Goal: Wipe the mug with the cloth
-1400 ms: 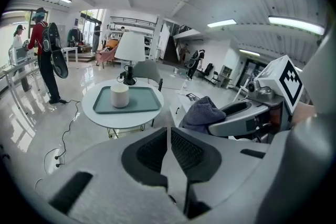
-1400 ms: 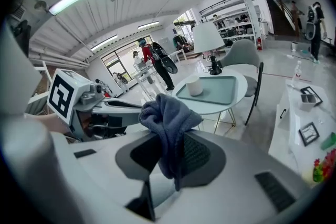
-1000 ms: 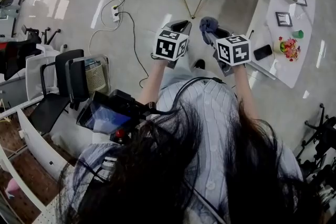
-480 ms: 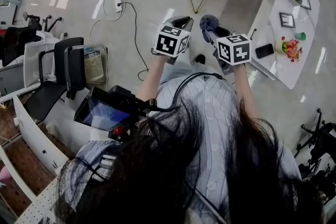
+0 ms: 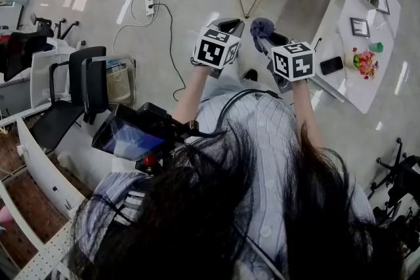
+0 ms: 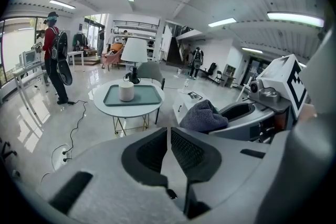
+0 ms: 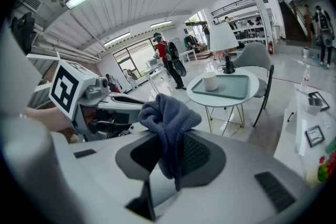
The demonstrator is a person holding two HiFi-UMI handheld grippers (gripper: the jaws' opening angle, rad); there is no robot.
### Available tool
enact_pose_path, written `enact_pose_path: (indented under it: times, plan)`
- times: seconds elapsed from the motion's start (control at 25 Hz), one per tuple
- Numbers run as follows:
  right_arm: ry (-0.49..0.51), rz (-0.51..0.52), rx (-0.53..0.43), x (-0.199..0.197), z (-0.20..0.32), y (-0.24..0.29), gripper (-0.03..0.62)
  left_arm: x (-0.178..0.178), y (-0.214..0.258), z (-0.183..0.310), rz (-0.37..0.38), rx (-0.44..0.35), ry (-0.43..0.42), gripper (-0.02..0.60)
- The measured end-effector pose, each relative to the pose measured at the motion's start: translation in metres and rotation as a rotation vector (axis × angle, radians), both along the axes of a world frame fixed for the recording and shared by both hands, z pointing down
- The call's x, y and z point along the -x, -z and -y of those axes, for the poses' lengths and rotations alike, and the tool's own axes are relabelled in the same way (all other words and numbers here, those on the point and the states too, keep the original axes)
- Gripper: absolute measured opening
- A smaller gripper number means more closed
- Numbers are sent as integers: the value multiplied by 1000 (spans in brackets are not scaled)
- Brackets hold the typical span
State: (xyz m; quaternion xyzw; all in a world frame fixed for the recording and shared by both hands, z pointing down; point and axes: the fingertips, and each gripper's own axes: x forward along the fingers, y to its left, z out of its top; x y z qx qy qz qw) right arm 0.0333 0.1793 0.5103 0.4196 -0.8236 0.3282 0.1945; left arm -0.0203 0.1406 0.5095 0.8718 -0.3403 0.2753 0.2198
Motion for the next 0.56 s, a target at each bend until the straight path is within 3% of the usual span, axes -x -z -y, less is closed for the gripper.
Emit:
enact_pose_path:
  times: [0.56]
  plan:
    - [-28,-17,-13,-13,1,4,98,-12,0,5,-2,-8,-29,38]
